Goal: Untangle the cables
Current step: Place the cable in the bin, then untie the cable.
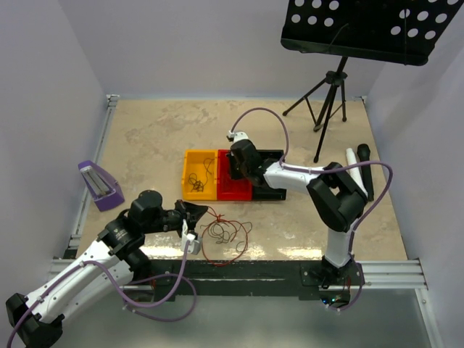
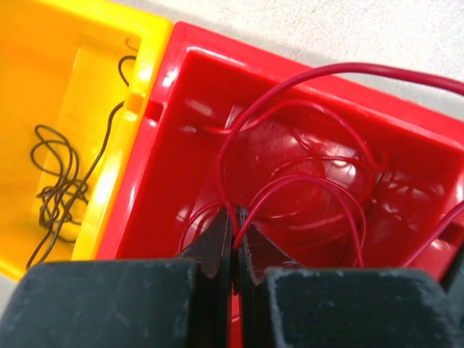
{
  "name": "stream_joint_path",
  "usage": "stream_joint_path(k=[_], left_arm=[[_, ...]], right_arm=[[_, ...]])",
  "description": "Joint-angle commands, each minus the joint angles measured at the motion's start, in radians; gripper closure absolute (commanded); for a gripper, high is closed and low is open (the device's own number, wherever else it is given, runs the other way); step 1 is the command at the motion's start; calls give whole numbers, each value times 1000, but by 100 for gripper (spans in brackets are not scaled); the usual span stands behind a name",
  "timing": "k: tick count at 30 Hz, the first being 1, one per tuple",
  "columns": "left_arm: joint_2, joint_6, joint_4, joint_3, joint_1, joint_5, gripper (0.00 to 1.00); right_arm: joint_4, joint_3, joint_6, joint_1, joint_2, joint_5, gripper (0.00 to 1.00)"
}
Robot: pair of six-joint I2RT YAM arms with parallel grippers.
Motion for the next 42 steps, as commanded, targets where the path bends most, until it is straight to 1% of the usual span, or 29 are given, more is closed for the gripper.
stream_joint_path(k=[1,2,6,8,10,11,18,25,27,30,34,35,36,37,39,42], left_arm=[[-4,-15,32,2,5,13,100],[-6,-15,31,5,5,12,100],[-4,-13,25,7,3,10,100],[-3,-13,26,5,5,15,100],[-3,-13,32,4,3,18,100],[-1,-15,34,4,5,19,100],[2,-9,23,8,5,16,100],[8,-3,23,8,5,12,100],[10,-3,28,5,5,15,100],[8,-7,39,1,5,19,100],[3,-15,40,4,5,20,100],[5,-20,42,5,3,20,100],[5,-27,43,7,5,21,100],[5,-36,45,8,5,23,100],[3,-84,55,13,5,24,100],[3,-196,101,21,5,18,100]], right_arm=[[-41,91,10,-2,41,8,100],[-44,96,12,-2,45,1,100],[-44,79,21,0,9,4,77],[-73,82,27,0,-15,17,71],[-84,85,30,0,-41,20,59],[-88,88,30,0,-56,18,57],[-153,137,27,-2,-139,4,54],[-216,139,21,0,-257,-16,51],[-210,154,13,-2,-279,29,52],[-205,200,-10,-14,-241,75,52],[-182,276,-50,-40,-91,118,53],[-176,287,-56,-42,-63,133,54],[-173,298,-65,-42,-40,132,58],[-161,295,-70,-42,-34,123,60],[-97,234,-67,-39,-87,103,60],[25,56,-67,-31,-260,43,55]])
